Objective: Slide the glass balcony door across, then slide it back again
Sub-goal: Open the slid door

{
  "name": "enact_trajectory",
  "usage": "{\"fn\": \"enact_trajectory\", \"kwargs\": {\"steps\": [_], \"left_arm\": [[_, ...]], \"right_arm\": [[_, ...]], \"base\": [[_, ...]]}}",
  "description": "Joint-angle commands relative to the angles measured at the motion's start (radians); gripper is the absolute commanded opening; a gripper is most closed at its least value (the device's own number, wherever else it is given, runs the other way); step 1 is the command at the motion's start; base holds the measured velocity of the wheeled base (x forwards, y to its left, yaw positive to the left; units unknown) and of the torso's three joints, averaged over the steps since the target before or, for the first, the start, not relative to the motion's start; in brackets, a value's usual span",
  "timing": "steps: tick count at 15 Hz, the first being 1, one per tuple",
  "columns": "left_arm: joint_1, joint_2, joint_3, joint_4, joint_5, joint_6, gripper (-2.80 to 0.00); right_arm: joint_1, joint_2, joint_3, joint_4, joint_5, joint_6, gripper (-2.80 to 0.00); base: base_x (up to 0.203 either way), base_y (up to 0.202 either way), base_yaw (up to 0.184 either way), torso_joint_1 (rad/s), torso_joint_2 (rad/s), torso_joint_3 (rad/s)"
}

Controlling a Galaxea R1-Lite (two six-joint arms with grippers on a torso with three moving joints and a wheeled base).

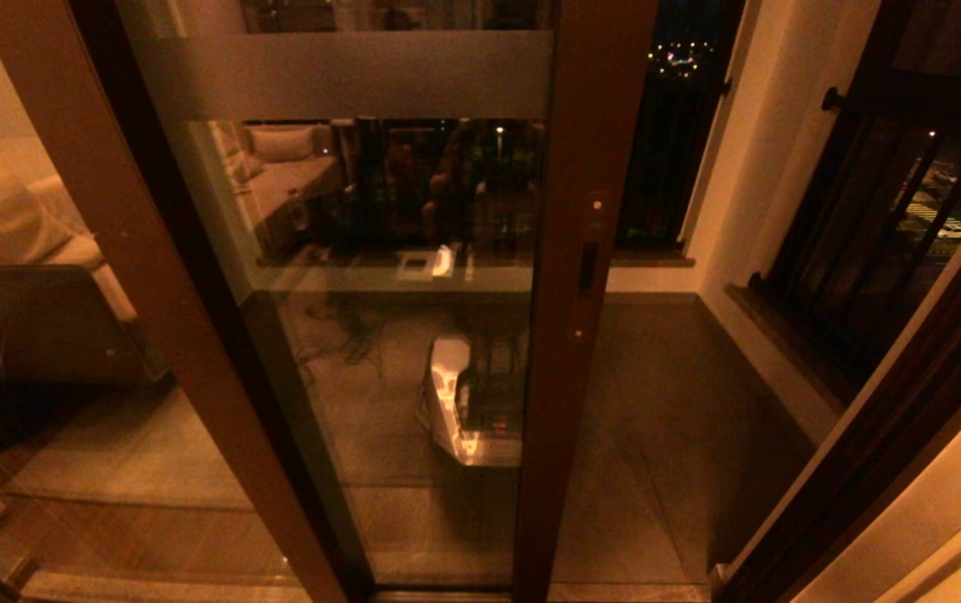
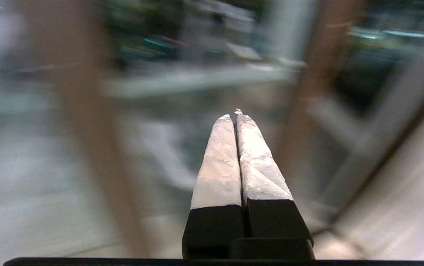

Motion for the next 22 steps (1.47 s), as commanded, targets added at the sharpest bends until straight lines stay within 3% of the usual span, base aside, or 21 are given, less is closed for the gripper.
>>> {"fn": "enact_trajectory", "kwargs": {"steps": [1, 3, 8, 10, 12, 16, 22], "left_arm": [[-0.133, 0.305, -0.095, -0.015, -0.027, -0.061, -2.80], [-0.324, 0.470, -0.138, -0.047, 0.066, -0.103, -2.80], [-0.613, 0.790, -0.176, -0.244, 0.382, -0.136, -2.80], [-0.666, 0.894, -0.207, -0.278, 0.495, -0.131, -2.80], [-0.742, 0.978, -0.232, -0.387, 0.574, -0.128, -2.80], [-0.818, 1.126, -0.353, -0.486, 0.668, -0.122, -2.80], [-0.867, 1.307, -0.604, -0.495, 0.745, -0.095, -2.80]], "right_arm": [[0.000, -0.001, 0.002, 0.000, 0.000, -0.001, -2.80], [-0.001, -0.001, 0.002, 0.000, 0.000, -0.001, -2.80], [0.000, -0.001, 0.002, 0.000, 0.000, -0.001, -2.80], [0.000, -0.001, 0.003, 0.000, 0.000, -0.001, -2.80], [0.000, -0.001, 0.002, 0.000, 0.000, -0.001, -2.80], [0.000, -0.001, 0.002, 0.000, 0.000, -0.001, -2.80], [0.000, -0.001, 0.002, 0.000, 0.000, -0.001, -2.80]], "base": [[0.000, 0.000, 0.000, 0.000, 0.00, 0.000], [0.000, 0.000, 0.000, 0.000, 0.00, 0.000], [0.000, 0.000, 0.000, 0.000, 0.00, 0.000], [0.000, 0.000, 0.000, 0.000, 0.00, 0.000], [0.000, 0.000, 0.000, 0.000, 0.00, 0.000], [0.000, 0.000, 0.000, 0.000, 0.00, 0.000], [0.000, 0.000, 0.000, 0.000, 0.00, 0.000]]}}
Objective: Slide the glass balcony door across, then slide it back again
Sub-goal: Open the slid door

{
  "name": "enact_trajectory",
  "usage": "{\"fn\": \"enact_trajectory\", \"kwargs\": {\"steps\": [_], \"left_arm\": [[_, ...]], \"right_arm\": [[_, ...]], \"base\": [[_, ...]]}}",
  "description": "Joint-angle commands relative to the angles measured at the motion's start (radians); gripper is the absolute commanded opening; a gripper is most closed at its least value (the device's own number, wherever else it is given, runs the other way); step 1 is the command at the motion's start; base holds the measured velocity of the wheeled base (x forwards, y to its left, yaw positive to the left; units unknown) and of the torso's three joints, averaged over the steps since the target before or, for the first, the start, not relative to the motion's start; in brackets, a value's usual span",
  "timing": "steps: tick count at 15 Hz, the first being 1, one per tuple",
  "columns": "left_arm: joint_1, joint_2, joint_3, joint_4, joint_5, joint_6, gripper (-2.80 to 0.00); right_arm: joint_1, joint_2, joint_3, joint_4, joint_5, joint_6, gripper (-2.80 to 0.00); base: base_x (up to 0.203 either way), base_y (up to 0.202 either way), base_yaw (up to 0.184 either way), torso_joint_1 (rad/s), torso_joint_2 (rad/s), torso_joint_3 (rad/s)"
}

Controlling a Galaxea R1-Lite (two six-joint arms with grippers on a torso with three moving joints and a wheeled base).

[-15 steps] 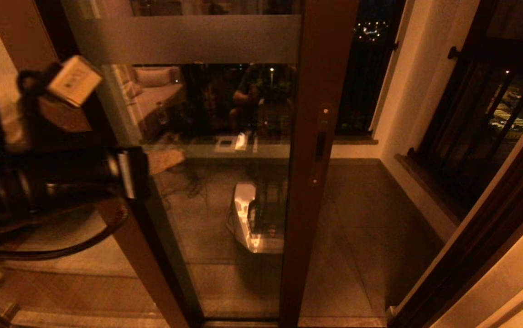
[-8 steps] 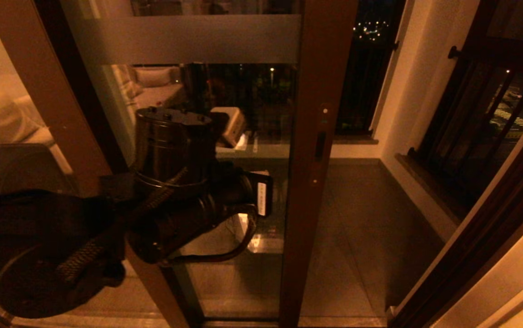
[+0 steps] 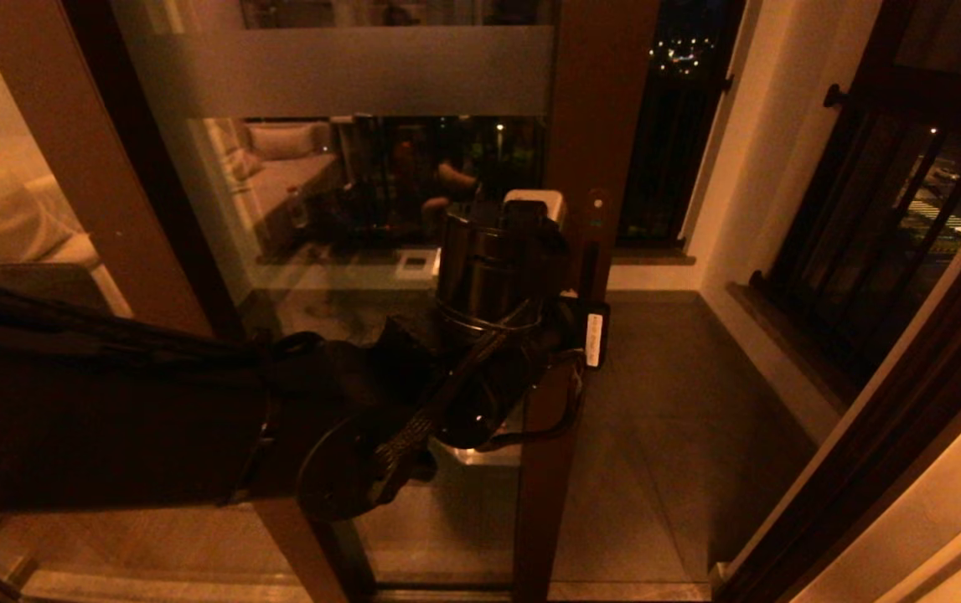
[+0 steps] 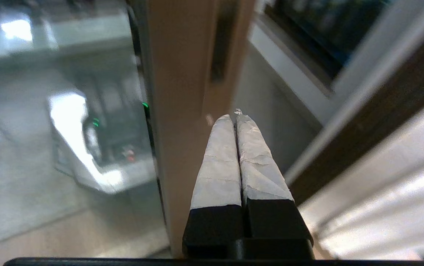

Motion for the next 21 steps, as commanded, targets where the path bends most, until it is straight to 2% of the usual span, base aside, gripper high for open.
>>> {"fn": "enact_trajectory", "kwargs": {"steps": [1, 5, 6, 12, 16, 19, 21], "left_arm": [[-0.023, 0.096, -0.095, -0.002, 0.024, 0.016, -2.80], [-0.036, 0.198, -0.229, -0.002, 0.073, 0.032, -2.80], [-0.036, 0.222, -0.263, -0.002, 0.096, 0.040, 0.00], [-0.037, 0.170, -0.274, 0.010, 0.167, 0.094, 0.00], [-0.033, 0.083, -0.175, 0.060, 0.184, 0.094, 0.00], [-0.022, 0.128, -0.181, 0.064, 0.237, 0.116, 0.00], [-0.013, 0.153, -0.218, 0.064, 0.249, 0.121, 0.00]], "right_arm": [[0.000, 0.000, 0.002, 0.000, 0.000, -0.001, -2.80], [0.000, 0.000, 0.002, 0.000, 0.000, -0.001, -2.80], [0.000, 0.000, 0.002, 0.000, 0.000, -0.001, -2.80], [0.000, 0.000, 0.002, 0.000, 0.000, -0.001, -2.80], [0.000, 0.000, 0.002, 0.000, 0.000, -0.001, -2.80], [0.000, 0.000, 0.002, 0.000, 0.000, -0.001, -2.80], [0.000, 0.000, 0.002, 0.000, 0.000, -0.001, -2.80]], "base": [[0.000, 0.000, 0.000, 0.000, 0.00, 0.000], [0.000, 0.000, 0.000, 0.000, 0.00, 0.000], [0.000, 0.000, 0.000, 0.000, 0.00, 0.000], [0.000, 0.000, 0.000, 0.000, 0.00, 0.000], [0.000, 0.000, 0.000, 0.000, 0.00, 0.000], [0.000, 0.000, 0.000, 0.000, 0.00, 0.000], [0.000, 0.000, 0.000, 0.000, 0.00, 0.000]]}}
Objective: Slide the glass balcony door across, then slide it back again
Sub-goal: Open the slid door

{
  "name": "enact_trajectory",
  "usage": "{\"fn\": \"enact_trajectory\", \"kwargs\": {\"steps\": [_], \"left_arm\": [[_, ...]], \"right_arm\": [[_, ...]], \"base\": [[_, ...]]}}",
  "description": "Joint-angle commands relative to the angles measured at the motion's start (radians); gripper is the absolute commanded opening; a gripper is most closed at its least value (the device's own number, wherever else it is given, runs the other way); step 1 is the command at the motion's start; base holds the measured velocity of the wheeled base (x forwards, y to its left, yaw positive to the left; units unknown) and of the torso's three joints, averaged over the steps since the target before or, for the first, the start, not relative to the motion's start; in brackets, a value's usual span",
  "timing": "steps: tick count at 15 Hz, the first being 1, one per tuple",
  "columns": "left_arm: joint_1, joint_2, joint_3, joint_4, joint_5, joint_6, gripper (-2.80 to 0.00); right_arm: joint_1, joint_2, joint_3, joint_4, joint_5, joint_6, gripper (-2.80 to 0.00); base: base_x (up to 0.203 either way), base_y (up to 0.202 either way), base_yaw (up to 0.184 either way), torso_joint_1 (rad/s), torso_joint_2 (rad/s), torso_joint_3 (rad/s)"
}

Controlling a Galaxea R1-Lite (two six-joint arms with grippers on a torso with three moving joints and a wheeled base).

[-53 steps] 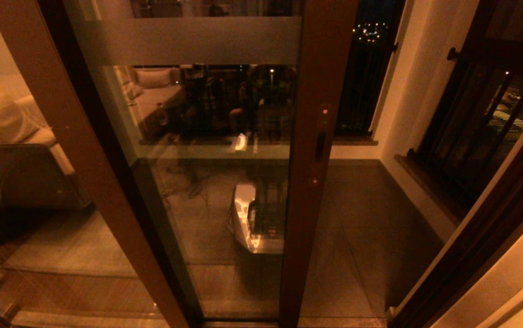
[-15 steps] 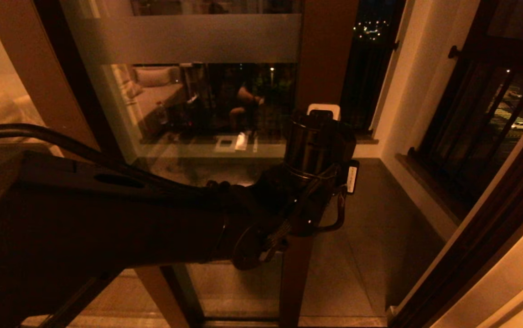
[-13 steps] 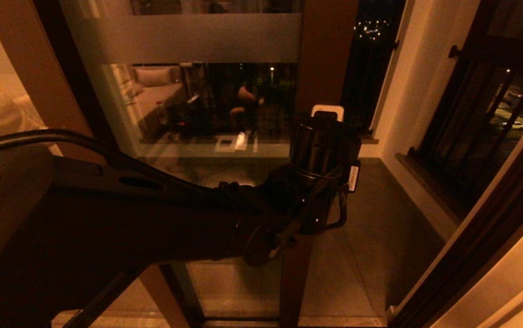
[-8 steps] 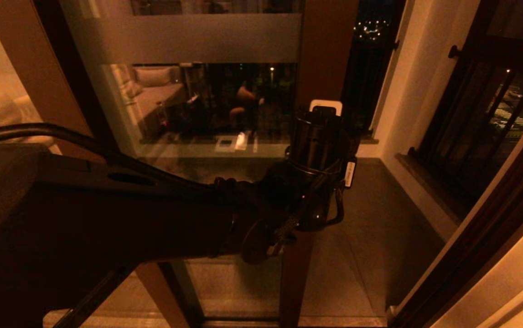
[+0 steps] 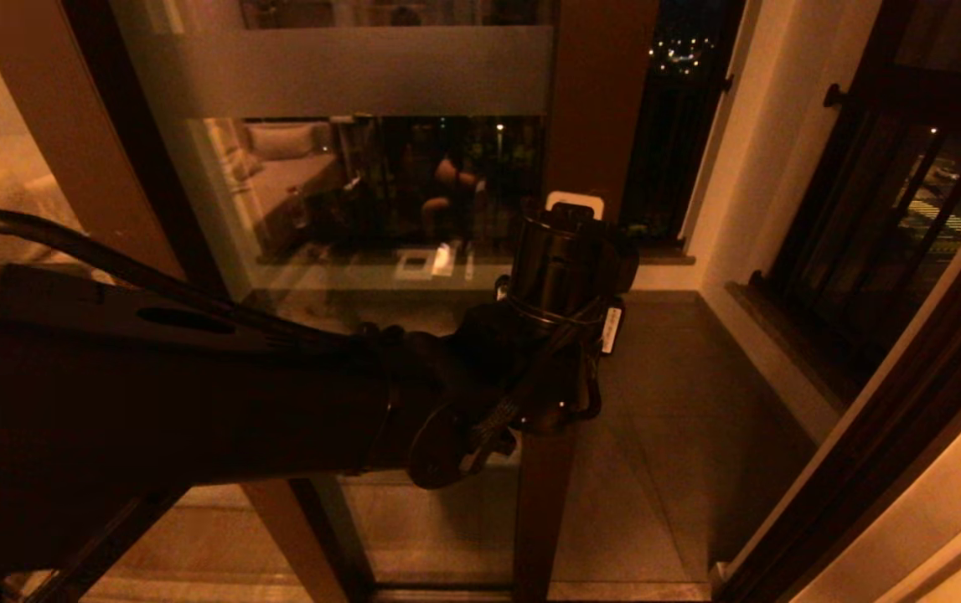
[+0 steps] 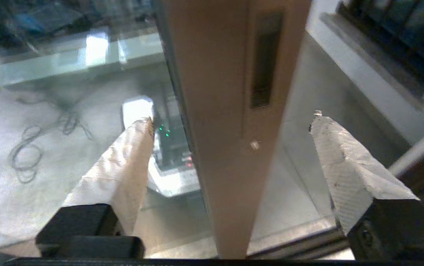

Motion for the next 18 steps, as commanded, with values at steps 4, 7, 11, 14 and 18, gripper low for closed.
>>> {"fn": "enact_trajectory", "kwargs": {"steps": [4, 7, 11, 14, 18], "left_arm": [[0.007, 0.058, -0.106, -0.002, 0.031, 0.039, 0.00], [0.013, 0.067, -0.108, -0.009, 0.061, 0.079, 0.00], [0.016, 0.067, -0.108, -0.009, 0.091, 0.085, 0.00], [0.021, 0.077, -0.110, -0.011, 0.107, 0.114, 0.00], [0.053, 0.108, -0.161, -0.012, 0.111, 0.114, 0.00]], "right_arm": [[0.000, 0.000, 0.002, 0.000, 0.000, -0.001, -2.80], [0.000, 0.000, 0.002, 0.000, 0.000, -0.001, -2.80], [0.000, 0.000, 0.002, 0.000, 0.000, -0.001, -2.80], [0.000, 0.000, 0.002, 0.000, 0.001, -0.001, -2.80], [0.000, 0.000, 0.002, 0.000, 0.000, -0.001, -2.80]], "base": [[0.000, 0.000, 0.000, 0.000, 0.00, 0.000], [0.000, 0.000, 0.000, 0.000, 0.00, 0.000], [0.000, 0.000, 0.000, 0.000, 0.00, 0.000], [0.000, 0.000, 0.000, 0.000, 0.00, 0.000], [0.000, 0.000, 0.000, 0.000, 0.00, 0.000]]}}
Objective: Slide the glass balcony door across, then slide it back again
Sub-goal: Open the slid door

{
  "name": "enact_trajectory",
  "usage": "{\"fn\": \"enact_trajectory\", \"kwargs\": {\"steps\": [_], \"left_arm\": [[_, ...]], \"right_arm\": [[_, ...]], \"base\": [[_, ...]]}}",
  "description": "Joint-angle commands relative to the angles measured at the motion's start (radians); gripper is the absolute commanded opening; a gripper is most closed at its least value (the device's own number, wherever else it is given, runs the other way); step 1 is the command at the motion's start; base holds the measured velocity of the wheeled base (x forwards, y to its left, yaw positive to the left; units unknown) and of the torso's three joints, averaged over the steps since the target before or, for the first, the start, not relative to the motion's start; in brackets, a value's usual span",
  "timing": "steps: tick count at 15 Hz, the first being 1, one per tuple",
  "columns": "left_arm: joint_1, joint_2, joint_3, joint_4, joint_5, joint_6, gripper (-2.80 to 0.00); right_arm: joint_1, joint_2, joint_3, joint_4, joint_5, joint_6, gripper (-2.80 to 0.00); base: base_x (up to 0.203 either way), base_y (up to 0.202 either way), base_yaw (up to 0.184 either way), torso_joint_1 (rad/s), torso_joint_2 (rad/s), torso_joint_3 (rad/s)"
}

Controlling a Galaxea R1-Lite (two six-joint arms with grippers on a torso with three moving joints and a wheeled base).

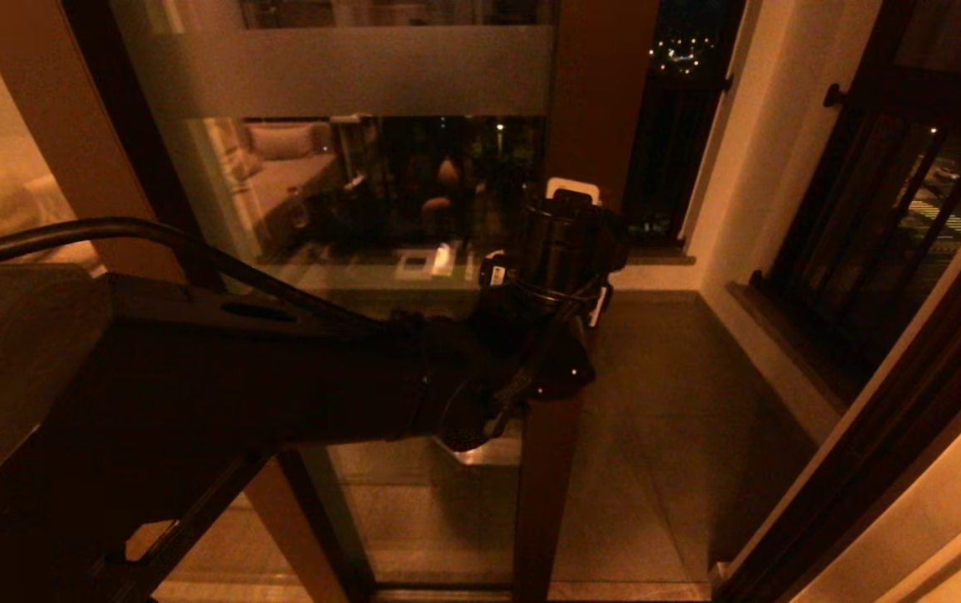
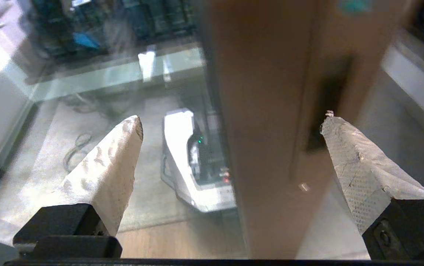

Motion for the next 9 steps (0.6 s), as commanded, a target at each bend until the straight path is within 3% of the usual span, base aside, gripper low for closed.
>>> {"fn": "enact_trajectory", "kwargs": {"steps": [1, 9], "left_arm": [[0.014, 0.017, -0.024, -0.003, 0.005, 0.000, 0.00], [0.014, 0.041, -0.061, -0.003, 0.002, 0.000, 0.00]], "right_arm": [[0.000, 0.000, 0.002, 0.000, 0.000, -0.001, -2.80], [0.000, 0.000, 0.002, 0.000, 0.000, -0.001, -2.80]], "base": [[0.000, 0.000, 0.000, 0.000, 0.00, 0.000], [0.000, 0.000, 0.000, 0.000, 0.00, 0.000]]}}
